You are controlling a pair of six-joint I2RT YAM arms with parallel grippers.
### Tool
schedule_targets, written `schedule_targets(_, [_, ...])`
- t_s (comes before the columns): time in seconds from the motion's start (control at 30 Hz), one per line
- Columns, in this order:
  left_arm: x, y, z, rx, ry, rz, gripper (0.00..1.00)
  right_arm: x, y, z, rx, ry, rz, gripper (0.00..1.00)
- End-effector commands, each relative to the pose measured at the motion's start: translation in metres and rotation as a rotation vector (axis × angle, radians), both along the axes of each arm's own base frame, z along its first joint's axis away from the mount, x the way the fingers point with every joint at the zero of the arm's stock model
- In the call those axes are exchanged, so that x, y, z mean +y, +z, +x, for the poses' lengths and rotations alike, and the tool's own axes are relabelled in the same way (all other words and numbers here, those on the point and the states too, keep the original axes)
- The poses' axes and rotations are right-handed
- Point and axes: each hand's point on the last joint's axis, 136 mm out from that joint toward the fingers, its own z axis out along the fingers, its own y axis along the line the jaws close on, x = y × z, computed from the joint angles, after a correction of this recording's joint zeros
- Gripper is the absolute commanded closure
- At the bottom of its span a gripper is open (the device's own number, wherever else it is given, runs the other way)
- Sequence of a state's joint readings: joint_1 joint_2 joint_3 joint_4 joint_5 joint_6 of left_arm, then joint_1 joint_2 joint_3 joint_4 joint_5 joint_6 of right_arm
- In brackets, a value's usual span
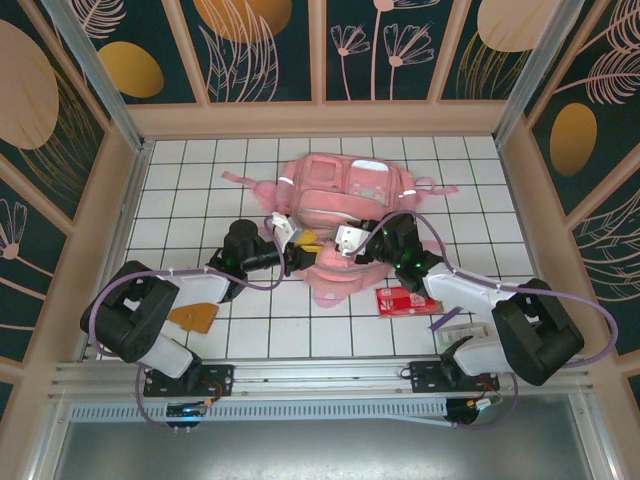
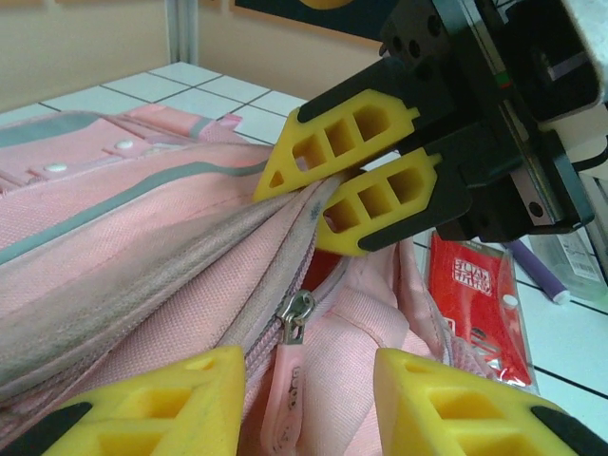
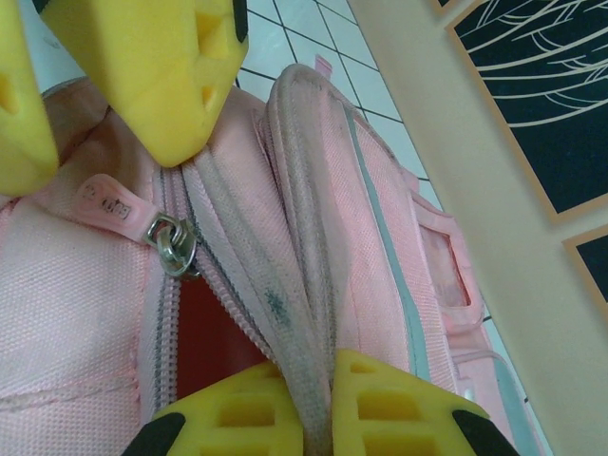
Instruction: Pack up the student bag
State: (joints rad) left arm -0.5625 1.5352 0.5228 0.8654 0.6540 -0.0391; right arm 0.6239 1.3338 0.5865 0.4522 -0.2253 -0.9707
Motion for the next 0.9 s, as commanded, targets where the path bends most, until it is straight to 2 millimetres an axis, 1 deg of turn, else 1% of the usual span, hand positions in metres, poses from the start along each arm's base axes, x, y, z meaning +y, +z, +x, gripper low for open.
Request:
schedule_targets(0.0, [0.001,0.001,0.005,0.002,0.003,0.005,0.60,0.017,0.043,-0.005,-0.123,0.065,0.096,1.00])
schedule_targets(0.17, [0.009,-0.014,0.004,-0.001,0.068,0.057,0.66,0.014,0.051,0.002,-0.134,0.036,0.131,1.00])
schedule_targets(0.23, [0.007,-0.018,0.002,0.001,0.053,0.078,0.72,0.014,0.052,0.002,-0.136,0.038,0.133,1.00])
schedule_targets(0.47, [0.000,-0.018,-0.011,0.020,-0.001,0.040,0.76,0.014,0.056,-0.001,-0.149,0.051,0.138,1.00])
schedule_targets(0.57, [-0.002,-0.012,-0.011,0.014,-0.010,0.009,0.73,0.018,0.056,-0.007,-0.149,0.084,0.130,1.00])
schedule_targets(0.6, [-0.004,-0.010,-0.010,0.013,-0.012,-0.001,0.71,0.020,0.055,-0.009,-0.147,0.093,0.128,1.00])
schedule_targets(0.63, [-0.005,-0.007,-0.009,0.007,-0.010,-0.011,0.67,0.022,0.055,-0.012,-0.149,0.105,0.126,1.00])
schedule_targets(0.7, [-0.008,-0.002,-0.004,0.001,-0.007,-0.025,0.63,0.026,0.053,-0.016,-0.150,0.122,0.120,1.00])
schedule_targets(0.8, [-0.014,0.003,0.003,-0.007,-0.014,-0.031,0.63,0.032,0.050,-0.022,-0.155,0.144,0.106,1.00])
schedule_targets(0.87, [-0.018,0.003,0.006,-0.006,-0.015,-0.023,0.63,0.033,0.050,-0.023,-0.159,0.143,0.108,1.00])
